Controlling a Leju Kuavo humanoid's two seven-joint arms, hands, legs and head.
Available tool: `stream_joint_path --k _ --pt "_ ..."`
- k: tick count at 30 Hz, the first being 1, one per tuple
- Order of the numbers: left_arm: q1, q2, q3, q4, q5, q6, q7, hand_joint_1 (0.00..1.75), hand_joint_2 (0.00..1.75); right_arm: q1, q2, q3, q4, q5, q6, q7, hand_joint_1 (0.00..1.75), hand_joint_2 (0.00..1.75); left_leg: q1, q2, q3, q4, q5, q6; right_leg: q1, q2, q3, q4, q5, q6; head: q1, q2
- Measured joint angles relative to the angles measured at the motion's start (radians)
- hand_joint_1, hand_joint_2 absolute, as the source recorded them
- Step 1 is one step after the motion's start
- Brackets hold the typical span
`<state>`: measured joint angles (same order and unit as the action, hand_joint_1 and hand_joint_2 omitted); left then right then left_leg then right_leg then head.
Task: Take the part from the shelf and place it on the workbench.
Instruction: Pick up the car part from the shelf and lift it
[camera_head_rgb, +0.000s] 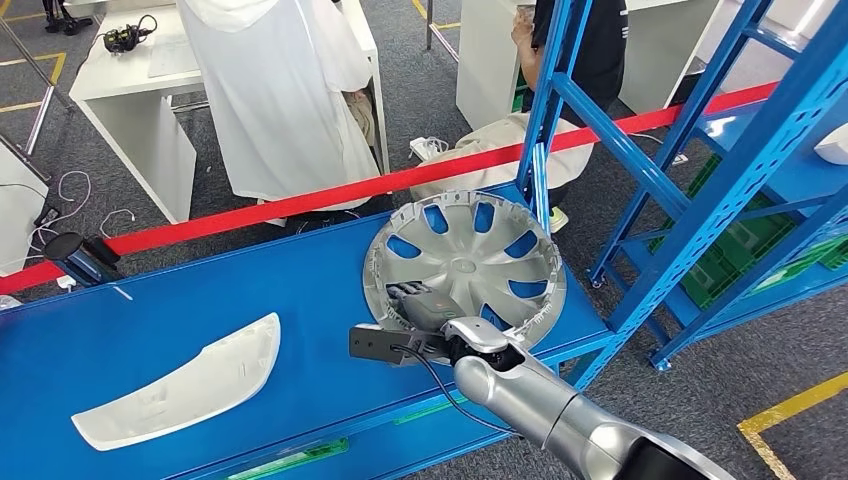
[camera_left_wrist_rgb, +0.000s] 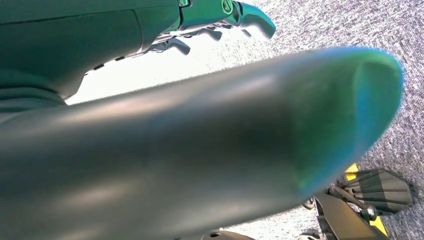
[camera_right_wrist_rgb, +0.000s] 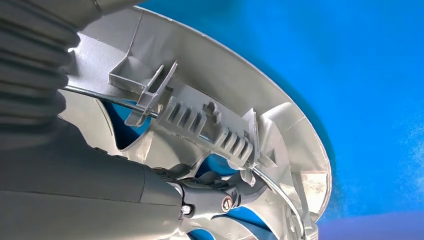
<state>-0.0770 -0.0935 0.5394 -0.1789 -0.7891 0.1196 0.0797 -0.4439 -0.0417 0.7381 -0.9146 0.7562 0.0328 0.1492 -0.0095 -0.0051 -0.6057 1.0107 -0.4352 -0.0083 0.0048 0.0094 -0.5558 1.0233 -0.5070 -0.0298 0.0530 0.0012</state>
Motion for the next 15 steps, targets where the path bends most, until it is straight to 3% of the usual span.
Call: stream_joint_path --k 15 --pt "-0.002 0.0 0.0 0.0 -0.007 0.007 0.0 0.0 0.0 0.023 0.001 -0.031 -0.041 -0.021 0.01 0.01 1.75 1.75 0.0 0.0 0.002 0.0 0.0 0.0 0.0 0.0 0.002 0.0 0.0 0.0 0.0 0.0"
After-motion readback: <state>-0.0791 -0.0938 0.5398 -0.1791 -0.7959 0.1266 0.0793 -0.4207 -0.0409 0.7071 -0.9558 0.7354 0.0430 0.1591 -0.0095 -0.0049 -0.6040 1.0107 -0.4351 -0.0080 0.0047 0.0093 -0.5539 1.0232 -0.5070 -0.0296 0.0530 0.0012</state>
